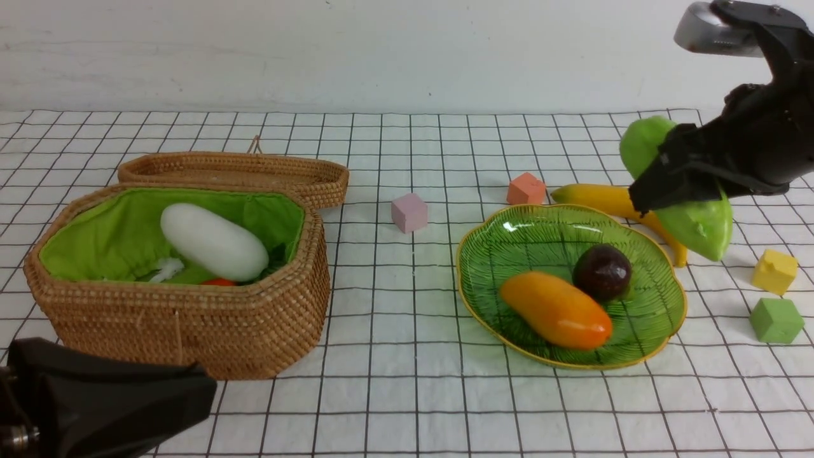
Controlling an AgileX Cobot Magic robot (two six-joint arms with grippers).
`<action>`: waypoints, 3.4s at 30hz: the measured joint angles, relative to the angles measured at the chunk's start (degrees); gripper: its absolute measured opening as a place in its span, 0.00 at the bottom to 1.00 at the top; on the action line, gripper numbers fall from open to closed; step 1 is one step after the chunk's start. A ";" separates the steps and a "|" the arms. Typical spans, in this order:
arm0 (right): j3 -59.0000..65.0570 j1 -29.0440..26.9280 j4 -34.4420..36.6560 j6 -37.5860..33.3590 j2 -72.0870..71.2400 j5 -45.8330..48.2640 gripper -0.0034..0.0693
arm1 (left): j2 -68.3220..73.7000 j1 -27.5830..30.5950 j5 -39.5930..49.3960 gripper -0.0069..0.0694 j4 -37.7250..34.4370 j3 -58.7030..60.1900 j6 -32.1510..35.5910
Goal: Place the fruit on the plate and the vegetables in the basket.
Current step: Take a chayote with your right arm and place it on the basket on the left, then use the right arm to grab a banana and put it into the right plate
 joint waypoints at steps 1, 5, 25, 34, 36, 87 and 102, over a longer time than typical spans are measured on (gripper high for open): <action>0.00 0.06 -0.08 0.00 0.00 -0.11 0.67 | 0.00 0.00 0.00 0.08 0.00 0.00 -0.05; 0.00 0.06 -0.08 0.00 0.00 -0.11 0.67 | 0.00 0.00 0.00 0.08 0.00 0.00 -0.05; -17.00 16.73 12.54 -17.47 14.50 -7.44 0.67 | -0.69 0.00 0.06 0.08 22.31 0.00 -25.26; -37.00 29.47 12.92 -19.72 28.17 -10.65 0.67 | -5.19 0.00 8.19 0.08 40.28 0.00 -46.95; -40.98 31.09 12.99 -20.13 30.98 -11.40 0.67 | -6.30 0.00 9.30 0.08 41.39 0.00 -48.52; -50.89 36.75 20.59 -36.07 50.15 -34.75 0.82 | -7.52 0.00 6.10 0.10 51.50 0.00 -54.71; -50.83 33.25 7.90 -18.84 40.23 -6.47 0.43 | -7.52 0.00 3.69 0.10 50.14 0.00 -54.48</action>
